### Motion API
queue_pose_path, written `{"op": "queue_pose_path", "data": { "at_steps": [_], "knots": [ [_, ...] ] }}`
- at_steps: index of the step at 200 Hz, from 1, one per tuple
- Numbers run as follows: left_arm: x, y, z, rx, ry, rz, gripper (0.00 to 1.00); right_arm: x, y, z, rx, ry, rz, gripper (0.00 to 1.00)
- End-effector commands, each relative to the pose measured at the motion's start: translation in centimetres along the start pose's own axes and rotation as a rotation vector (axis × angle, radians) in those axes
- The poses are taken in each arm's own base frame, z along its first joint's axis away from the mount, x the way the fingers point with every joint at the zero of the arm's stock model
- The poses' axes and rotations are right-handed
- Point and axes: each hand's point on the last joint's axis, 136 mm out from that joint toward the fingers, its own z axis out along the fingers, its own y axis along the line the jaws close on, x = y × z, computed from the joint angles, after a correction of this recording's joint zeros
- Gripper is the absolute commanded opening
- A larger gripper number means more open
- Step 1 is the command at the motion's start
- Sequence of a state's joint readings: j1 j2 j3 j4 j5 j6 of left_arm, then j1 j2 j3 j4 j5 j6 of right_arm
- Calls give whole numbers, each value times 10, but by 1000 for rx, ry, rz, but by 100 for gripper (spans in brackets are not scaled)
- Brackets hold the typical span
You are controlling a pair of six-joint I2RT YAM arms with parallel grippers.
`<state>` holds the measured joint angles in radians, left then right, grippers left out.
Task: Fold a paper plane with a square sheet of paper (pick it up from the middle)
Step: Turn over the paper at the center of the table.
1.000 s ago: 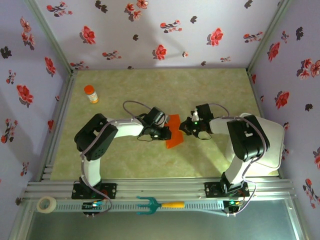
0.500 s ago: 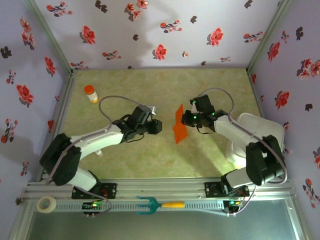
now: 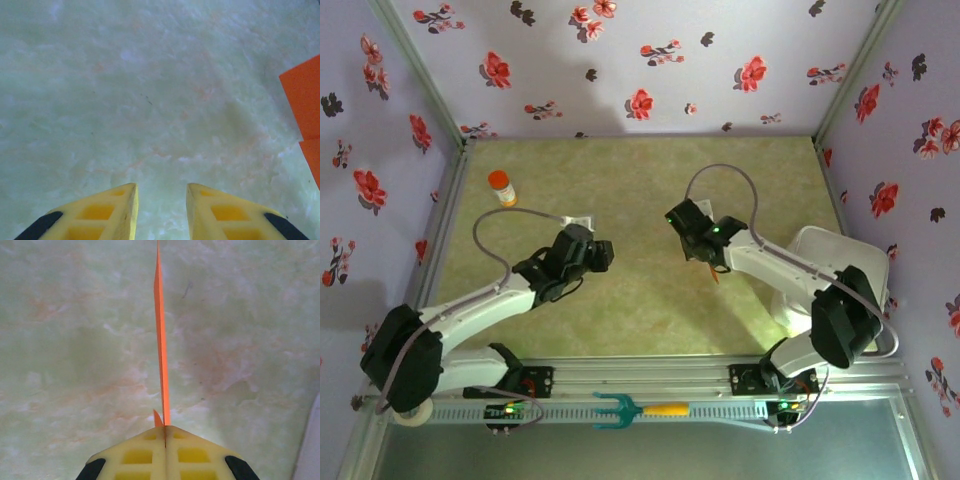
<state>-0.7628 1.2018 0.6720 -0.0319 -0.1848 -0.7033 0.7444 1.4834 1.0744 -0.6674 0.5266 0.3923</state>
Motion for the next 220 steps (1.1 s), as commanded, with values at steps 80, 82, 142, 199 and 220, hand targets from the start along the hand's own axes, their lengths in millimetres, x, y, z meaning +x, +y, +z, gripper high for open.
{"op": "queue_pose_path", "data": {
  "at_steps": [80,82,142,199,220],
  "knots": [
    [-24,67,-60,-207,-212,-97,32,14,109,29,-70,96,-222,7],
    [-24,67,-61,-207,-213,-98,32,14,112,30,-78,100,-220,7],
    [-21,69,-66,-203,-205,-107,32,11,172,9,-510,215,-19,31],
    [-8,28,-29,-55,-49,-48,32,2,109,16,-744,240,355,34],
    [3,2,-4,36,62,-40,28,12,89,33,-811,293,479,21]
  ]
}}
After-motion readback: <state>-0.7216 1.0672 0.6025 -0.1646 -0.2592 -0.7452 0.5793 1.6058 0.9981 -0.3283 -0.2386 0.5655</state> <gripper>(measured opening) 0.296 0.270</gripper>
